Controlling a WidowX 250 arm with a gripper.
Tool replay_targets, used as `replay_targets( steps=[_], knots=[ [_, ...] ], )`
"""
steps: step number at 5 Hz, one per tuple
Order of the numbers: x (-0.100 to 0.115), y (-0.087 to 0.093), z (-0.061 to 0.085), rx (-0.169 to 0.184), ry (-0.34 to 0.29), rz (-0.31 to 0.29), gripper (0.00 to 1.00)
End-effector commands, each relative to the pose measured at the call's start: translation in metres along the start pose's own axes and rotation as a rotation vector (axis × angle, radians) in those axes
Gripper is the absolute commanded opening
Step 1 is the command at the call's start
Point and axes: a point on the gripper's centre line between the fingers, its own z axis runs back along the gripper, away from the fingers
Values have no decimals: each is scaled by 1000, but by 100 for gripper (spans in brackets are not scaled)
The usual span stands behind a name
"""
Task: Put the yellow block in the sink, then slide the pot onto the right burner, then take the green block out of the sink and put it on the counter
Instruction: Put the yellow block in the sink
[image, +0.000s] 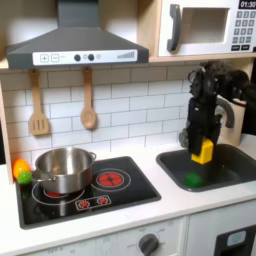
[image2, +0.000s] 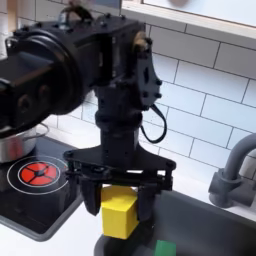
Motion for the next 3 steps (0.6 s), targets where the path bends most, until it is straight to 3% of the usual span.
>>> replay_targets(
  steps=[1, 3],
  knots=[
    [-4, -21, 16, -14, -9, -35, 0],
    [-9, -35, 15, -14, 6, -64, 0]
  ],
)
